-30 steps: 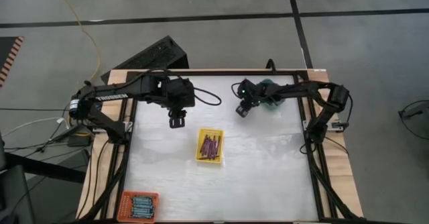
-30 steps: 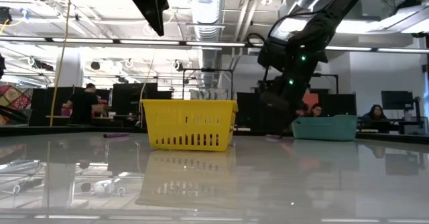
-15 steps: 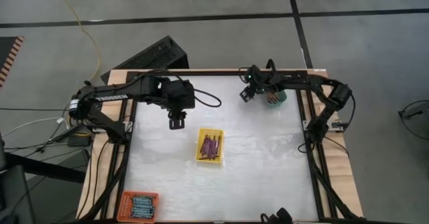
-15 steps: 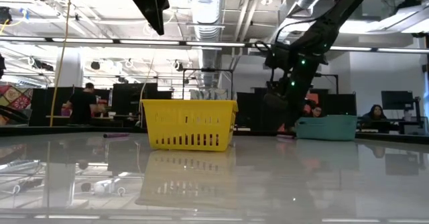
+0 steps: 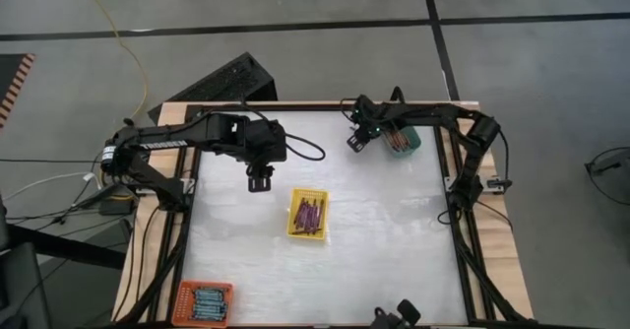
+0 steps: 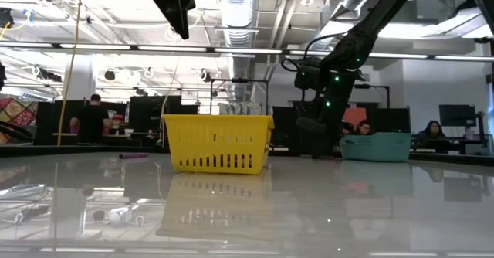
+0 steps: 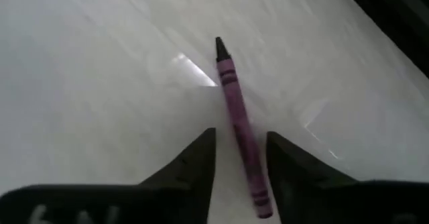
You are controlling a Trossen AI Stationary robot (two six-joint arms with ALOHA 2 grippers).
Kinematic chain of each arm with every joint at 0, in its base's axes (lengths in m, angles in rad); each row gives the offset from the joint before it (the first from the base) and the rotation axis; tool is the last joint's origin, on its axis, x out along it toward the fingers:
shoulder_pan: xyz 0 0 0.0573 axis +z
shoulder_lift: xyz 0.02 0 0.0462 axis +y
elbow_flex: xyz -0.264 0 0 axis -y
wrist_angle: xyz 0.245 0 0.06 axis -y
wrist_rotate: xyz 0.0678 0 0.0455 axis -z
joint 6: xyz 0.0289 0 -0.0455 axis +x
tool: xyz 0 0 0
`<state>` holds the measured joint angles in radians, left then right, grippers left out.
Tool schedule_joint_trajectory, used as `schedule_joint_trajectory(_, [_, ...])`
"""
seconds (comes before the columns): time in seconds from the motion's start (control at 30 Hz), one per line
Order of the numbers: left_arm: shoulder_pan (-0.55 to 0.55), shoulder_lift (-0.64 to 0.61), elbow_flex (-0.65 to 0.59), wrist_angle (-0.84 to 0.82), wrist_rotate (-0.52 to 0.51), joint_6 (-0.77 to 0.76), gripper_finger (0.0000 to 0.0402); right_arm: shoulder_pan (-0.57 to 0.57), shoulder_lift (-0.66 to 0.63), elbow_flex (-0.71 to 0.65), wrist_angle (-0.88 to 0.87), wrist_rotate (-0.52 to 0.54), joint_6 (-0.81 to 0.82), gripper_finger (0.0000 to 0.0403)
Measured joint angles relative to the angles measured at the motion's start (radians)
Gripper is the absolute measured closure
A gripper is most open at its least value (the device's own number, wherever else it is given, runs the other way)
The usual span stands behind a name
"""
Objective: Sort crayons
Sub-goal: Put the violet crayon into the yellow basket
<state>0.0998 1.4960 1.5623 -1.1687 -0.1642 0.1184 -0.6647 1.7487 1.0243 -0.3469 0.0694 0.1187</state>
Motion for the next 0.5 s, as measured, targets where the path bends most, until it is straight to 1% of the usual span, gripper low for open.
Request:
schedule_joint_trajectory(0.13, [0.000,0.000,0.000,0.000,0.001,0.002,0.0230,-0.006,-0.009,0.000,-0.020,-0.028,-0.026,0.0309])
schedule_joint_trajectory(0.27, [-0.001,0.000,0.000,0.000,0.001,0.004,0.0230,0.001,-0.010,0.000,-0.040,-0.051,-0.054,0.0347])
schedule_joint_trajectory(0.43, [-0.005,0.000,0.000,-0.015,0.001,0.012,0.0230,0.059,-0.012,0.001,-0.088,-0.062,-0.087,0.0389])
schedule_joint_trajectory(0.5, [-0.005,0.000,0.000,-0.038,0.001,0.016,0.0230,0.096,-0.012,0.001,-0.107,-0.068,-0.098,0.0397])
